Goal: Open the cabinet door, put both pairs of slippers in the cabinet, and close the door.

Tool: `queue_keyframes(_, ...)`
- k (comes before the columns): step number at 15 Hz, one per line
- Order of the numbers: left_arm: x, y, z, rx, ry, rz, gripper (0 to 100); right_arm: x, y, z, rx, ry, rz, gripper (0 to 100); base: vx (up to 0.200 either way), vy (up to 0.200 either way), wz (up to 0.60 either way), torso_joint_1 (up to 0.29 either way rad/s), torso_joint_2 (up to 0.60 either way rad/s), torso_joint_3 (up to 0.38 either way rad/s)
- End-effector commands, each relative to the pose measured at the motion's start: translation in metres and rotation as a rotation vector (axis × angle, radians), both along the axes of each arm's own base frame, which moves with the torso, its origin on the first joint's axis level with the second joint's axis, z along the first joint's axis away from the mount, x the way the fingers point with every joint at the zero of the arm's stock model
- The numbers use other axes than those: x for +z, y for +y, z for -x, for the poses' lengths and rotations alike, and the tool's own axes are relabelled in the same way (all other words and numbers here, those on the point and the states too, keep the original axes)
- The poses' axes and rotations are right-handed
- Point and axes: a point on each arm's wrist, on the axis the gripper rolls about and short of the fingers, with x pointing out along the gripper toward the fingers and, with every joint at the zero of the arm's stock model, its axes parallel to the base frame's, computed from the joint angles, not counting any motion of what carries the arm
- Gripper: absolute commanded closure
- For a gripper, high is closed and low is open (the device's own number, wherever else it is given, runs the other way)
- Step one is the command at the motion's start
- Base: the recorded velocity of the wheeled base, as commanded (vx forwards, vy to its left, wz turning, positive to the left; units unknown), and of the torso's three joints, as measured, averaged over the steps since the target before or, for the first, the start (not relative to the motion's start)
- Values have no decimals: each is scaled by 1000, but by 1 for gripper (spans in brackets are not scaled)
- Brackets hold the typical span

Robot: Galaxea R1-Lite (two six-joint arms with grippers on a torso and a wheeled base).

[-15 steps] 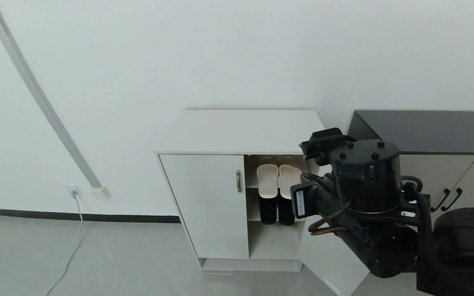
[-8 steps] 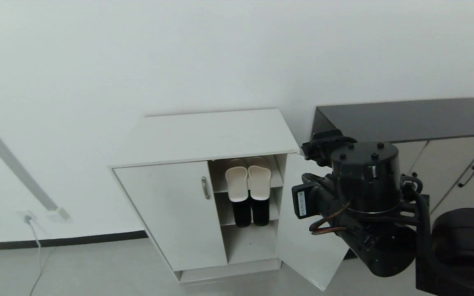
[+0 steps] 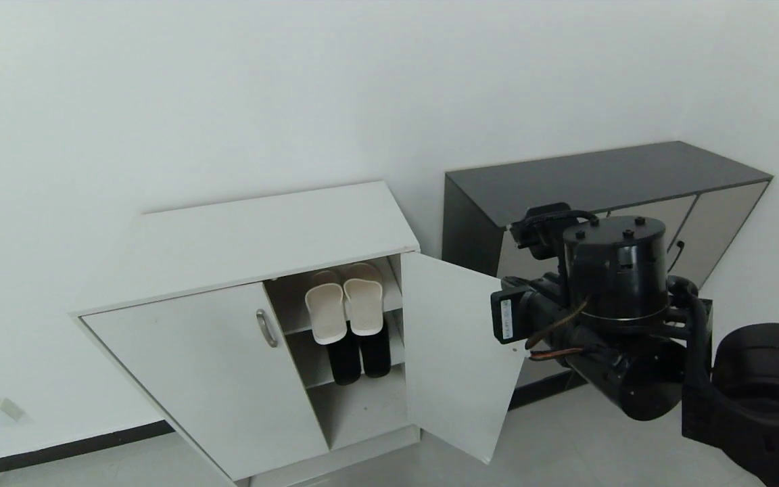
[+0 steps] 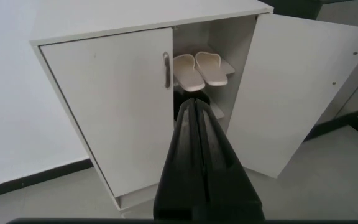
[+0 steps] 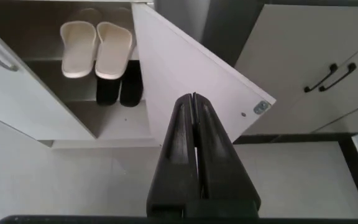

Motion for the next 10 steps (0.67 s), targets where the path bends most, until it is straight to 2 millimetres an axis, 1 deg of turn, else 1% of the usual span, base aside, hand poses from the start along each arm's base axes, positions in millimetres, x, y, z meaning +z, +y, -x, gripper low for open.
queue_keyframes(1, 0, 0, 0, 0, 1, 0, 100, 0, -8, -18, -49, -1, -10, 100, -200, 0, 0, 2, 2, -2)
queue_keyframes(3, 0, 0, 0, 0, 1, 0, 100, -5, -10, -33, -64, 8, -14, 100, -200, 0, 0, 5, 0, 2)
queue_keyframes(5, 0, 0, 0, 0, 1, 0, 100, -9, -9, -53, -102, 9, -43, 100, -200, 0, 0, 7, 12, -2)
queue_keyframes(7, 0, 0, 0, 0, 1, 0, 100, -12, -10, -75, -129, 6, -51, 100, 0, 0, 0, 0, 0, 0)
queue_keyframes(9, 0, 0, 0, 0, 1, 0, 100, -13, -12, -88, -134, 2, -63, 100, 0, 0, 0, 0, 0, 0)
queue_keyframes(10, 0, 0, 0, 0, 1, 0, 100, -15, -16, -105, -150, -1, -71, 100, 0, 0, 0, 0, 0, 0)
